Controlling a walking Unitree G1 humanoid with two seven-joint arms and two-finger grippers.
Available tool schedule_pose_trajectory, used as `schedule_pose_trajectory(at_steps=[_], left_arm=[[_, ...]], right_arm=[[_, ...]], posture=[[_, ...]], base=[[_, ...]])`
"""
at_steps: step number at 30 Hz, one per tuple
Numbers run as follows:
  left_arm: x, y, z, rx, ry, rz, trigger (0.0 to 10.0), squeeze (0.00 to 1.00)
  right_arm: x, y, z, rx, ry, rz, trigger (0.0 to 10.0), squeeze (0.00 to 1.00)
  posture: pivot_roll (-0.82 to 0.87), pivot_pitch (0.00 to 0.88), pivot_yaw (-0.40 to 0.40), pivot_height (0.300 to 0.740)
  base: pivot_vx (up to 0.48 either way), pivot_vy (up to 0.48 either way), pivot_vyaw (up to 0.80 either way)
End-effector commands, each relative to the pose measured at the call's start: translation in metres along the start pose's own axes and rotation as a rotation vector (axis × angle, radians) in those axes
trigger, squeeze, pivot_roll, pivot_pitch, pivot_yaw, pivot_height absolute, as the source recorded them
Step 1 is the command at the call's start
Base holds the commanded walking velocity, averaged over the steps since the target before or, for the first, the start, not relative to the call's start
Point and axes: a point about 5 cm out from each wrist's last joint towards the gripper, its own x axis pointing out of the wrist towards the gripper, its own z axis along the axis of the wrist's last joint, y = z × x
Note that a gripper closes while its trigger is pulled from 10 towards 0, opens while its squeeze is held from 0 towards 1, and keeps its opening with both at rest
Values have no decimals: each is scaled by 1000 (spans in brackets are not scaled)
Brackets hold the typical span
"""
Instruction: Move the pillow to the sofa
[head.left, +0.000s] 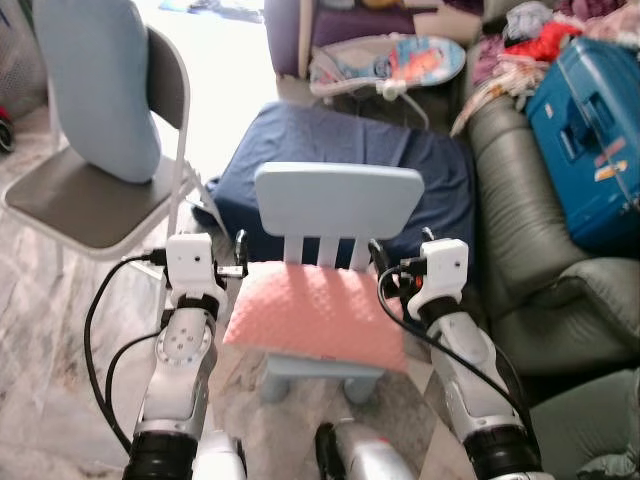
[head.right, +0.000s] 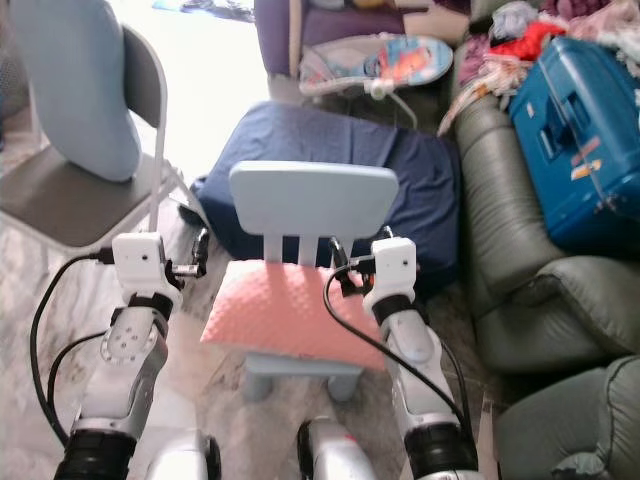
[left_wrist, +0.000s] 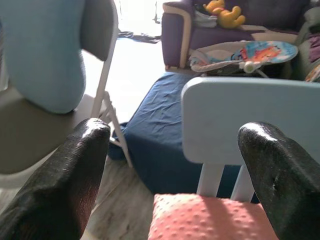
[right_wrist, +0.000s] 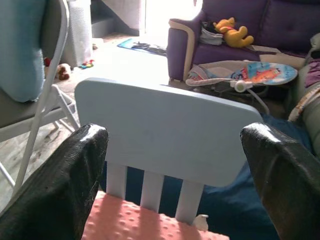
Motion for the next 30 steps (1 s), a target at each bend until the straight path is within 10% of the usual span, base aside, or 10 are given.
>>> schedule_pose_trajectory(at_steps=[1,30], left_arm=[[-3,0,-4,6,18,-4,10000,0],[-4,1,-5,4,24,2,10000,0]], right_arm=[[-2,-3,-4,-2,17,-4,10000,0],[-1,-3,-4,0,25,-4,10000,0]], posture=[[14,126,-69,660],[14,125,-77,620]], base=[[0,0,0],[0,0,-111]])
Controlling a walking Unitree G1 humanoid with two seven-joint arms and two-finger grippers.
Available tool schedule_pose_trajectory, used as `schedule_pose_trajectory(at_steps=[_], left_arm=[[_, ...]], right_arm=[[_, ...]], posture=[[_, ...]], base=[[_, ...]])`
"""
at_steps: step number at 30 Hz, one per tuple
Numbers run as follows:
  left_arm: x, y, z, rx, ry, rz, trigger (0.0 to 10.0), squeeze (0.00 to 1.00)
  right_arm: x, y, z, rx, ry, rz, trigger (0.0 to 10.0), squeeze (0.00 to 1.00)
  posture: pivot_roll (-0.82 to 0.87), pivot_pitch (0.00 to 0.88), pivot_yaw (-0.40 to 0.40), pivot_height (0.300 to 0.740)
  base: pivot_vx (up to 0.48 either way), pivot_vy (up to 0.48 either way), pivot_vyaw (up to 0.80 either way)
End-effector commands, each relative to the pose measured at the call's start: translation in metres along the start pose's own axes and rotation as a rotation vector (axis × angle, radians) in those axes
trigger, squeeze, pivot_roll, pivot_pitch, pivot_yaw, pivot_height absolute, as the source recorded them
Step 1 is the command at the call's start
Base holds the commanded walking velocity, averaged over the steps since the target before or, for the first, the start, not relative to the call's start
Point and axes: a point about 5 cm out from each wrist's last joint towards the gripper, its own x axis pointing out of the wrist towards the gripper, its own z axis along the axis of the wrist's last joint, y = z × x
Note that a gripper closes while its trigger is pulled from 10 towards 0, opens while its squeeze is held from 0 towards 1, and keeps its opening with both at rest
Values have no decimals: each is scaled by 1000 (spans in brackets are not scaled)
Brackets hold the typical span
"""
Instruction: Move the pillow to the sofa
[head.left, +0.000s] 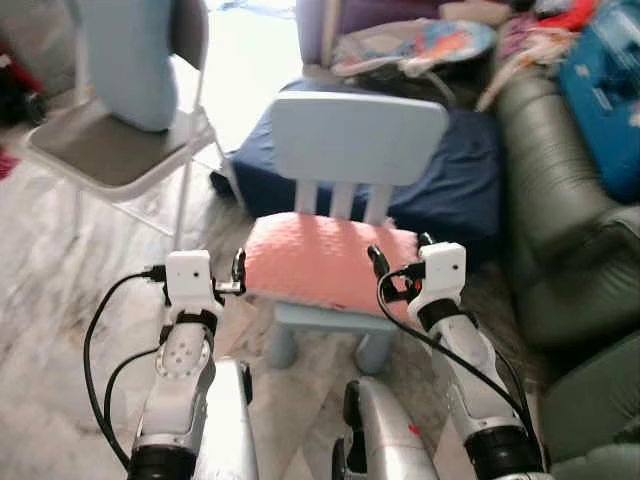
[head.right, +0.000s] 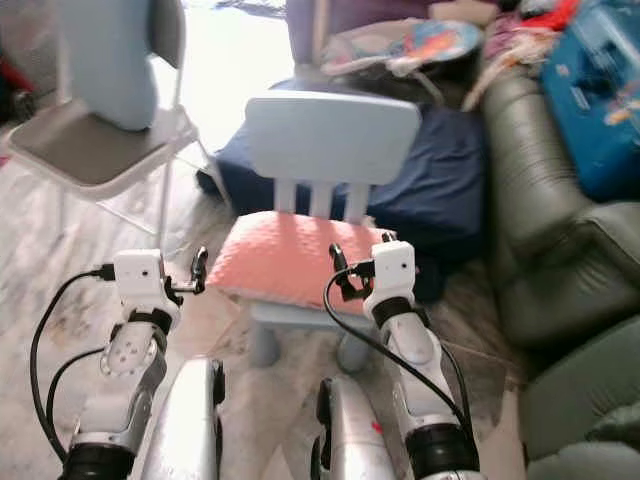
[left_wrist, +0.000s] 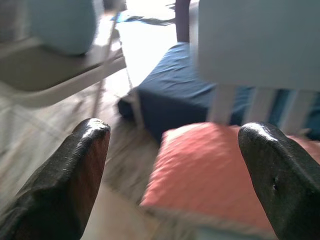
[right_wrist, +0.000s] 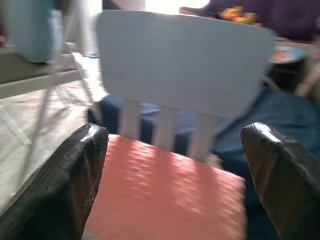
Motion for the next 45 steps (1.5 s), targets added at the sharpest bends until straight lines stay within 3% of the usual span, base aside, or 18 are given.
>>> schedule_pose_trajectory(at_steps=[1,24,45], left_arm=[[1,-2,4,4,-14,-7,10000,0],[-3,-10,3,-23,-23,-46,10000,0],[-3,-9,4,-14,-29,-57,10000,0]], right_arm=[[0,-3,1,-4,-1,-3,10000,0],[-2,-4,-1,-14,14,-5,10000,0],[-1,0,-2,-12,20,7,10000,0]], posture=[[13,124,-77,620],[3,132,-84,620],[6,134,-79,620]], base=[[0,0,0],[0,0,-207],[406,0,0]])
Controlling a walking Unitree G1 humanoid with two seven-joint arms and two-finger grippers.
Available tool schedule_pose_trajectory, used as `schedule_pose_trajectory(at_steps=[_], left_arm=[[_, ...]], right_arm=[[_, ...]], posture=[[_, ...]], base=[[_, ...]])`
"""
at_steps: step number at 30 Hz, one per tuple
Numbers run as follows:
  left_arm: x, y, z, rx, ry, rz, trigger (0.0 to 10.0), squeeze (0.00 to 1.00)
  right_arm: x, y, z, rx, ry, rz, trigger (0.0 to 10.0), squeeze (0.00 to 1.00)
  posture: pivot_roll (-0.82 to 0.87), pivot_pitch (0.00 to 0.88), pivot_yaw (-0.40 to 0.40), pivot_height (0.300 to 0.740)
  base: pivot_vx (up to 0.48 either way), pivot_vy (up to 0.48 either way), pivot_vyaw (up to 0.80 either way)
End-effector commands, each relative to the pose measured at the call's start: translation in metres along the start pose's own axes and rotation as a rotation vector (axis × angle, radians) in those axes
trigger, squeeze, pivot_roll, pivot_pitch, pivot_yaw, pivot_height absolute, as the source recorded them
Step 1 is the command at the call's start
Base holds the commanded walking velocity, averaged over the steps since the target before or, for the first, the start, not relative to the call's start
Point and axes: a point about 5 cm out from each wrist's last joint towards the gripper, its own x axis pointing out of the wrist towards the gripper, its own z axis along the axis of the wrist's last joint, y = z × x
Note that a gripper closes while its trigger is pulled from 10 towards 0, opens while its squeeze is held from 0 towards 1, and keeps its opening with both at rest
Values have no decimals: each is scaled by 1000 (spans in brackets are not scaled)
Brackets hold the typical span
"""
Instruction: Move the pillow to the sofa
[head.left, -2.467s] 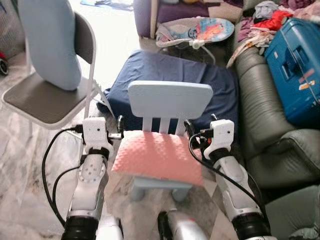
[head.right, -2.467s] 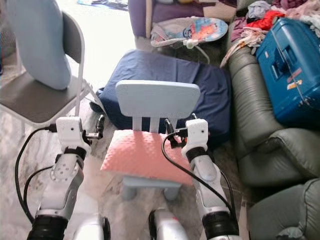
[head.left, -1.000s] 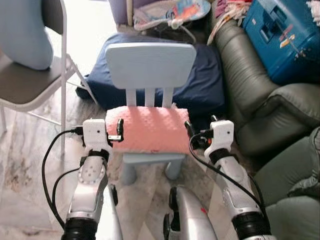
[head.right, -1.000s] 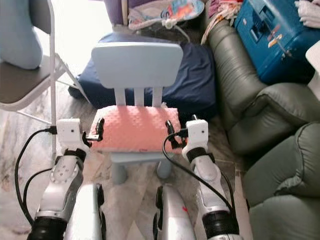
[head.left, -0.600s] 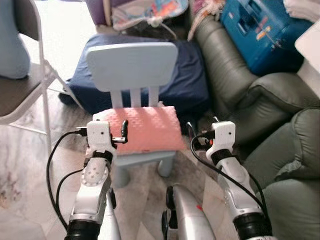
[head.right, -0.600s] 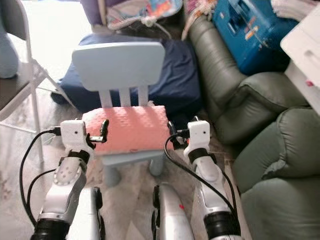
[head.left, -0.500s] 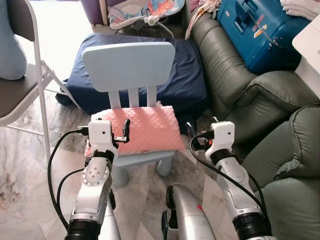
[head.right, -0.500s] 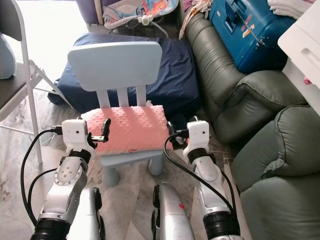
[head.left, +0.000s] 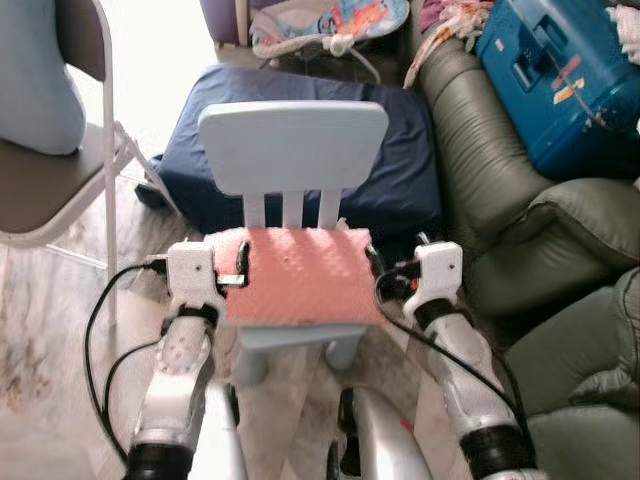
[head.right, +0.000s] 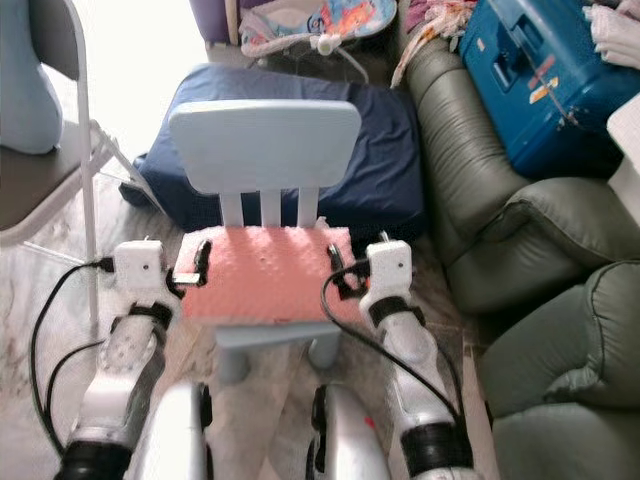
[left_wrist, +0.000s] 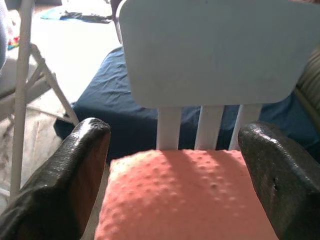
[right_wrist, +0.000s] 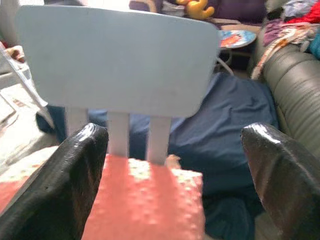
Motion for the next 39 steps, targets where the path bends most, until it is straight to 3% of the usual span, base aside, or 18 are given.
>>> schedule_pose_trajectory(at_steps=[1,16,25,31,39], left_arm=[[0,-11,1,-13,-3,-40,10000,0],[0,-5,2,13,5,11,10000,0],[-20,16,-14,84,91,66,10000,0],[-19,24,-12,125,98,69,10000,0],[-15,36,-5,177,90,107,10000,0]], right_arm=[[-5,-11,-4,-16,23,-29,10000,0],[-5,-9,-5,-19,24,-16,10000,0],[-12,-5,-6,0,39,1,10000,0],[-7,-8,-2,3,32,-10,10000,0],[-3,2,-3,57,73,63,10000,0]], posture=[[6,134,-79,620],[15,140,-72,620],[18,236,-83,555],[11,253,-81,520],[22,297,-86,515]], base=[[371,0,0],[49,0,0],[0,0,0],[0,0,0],[0,0,0]])
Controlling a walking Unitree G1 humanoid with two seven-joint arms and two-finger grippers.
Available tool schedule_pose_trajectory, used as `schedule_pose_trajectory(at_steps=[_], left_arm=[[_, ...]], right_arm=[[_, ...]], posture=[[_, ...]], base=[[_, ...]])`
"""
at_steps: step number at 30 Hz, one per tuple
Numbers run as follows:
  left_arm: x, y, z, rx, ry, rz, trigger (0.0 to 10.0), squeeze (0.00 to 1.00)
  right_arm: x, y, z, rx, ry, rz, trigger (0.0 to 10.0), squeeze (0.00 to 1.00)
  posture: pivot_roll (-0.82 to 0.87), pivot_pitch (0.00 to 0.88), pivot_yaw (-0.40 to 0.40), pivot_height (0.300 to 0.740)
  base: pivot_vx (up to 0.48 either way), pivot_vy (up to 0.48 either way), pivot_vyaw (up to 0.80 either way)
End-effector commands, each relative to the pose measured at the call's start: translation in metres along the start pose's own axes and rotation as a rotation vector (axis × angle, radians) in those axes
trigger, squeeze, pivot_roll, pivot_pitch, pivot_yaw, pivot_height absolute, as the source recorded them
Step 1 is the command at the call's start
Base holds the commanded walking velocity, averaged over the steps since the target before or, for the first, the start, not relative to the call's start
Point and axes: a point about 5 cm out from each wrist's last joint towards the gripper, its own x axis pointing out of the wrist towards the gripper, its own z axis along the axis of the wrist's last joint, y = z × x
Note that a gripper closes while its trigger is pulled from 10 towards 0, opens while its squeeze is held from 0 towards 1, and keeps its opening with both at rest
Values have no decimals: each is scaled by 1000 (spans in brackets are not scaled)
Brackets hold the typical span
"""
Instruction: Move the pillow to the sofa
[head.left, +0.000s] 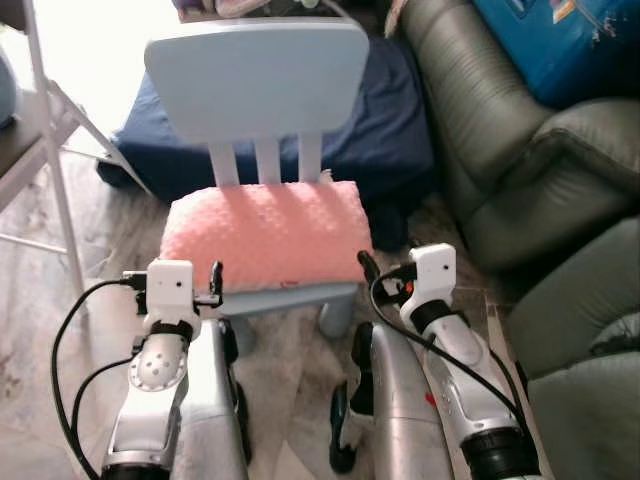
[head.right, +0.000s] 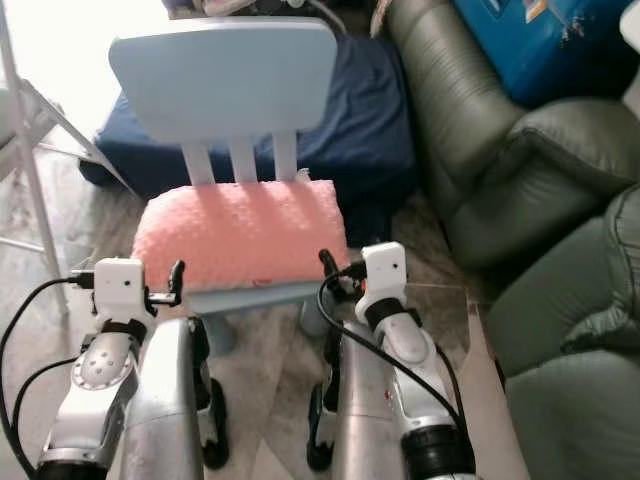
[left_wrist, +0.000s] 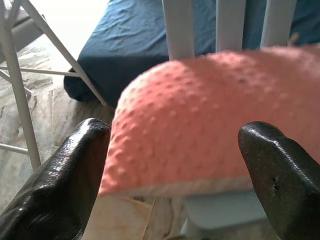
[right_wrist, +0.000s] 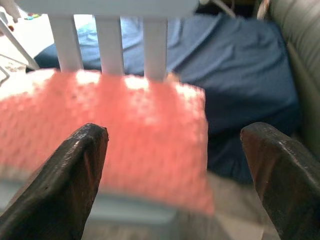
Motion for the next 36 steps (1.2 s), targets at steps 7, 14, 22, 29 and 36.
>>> schedule_pose_trajectory(at_steps=[7,14,22,29,36], left_arm=[[7,22,4,35,26,57,10000,0],[23,30,17,42,3,96,10000,0],[30,29,21,19,-5,155,10000,1000],[42,27,44,20,-102,218,10000,0],[55,30,62,-5,-157,279,10000,0]], right_arm=[[13,3,3,40,42,86,10000,55],[33,4,15,18,21,107,10000,333],[42,11,24,50,-17,128,10000,1000],[47,5,39,6,-116,128,10000,0],[57,7,42,-12,-97,132,10000,0]], posture=[[43,367,-98,515],[52,415,-104,515],[31,443,-106,515],[23,462,-116,510],[17,476,-124,470]], base=[[0,0,0],[0,0,0],[0,0,0],[0,0,0],[0,0,0]])
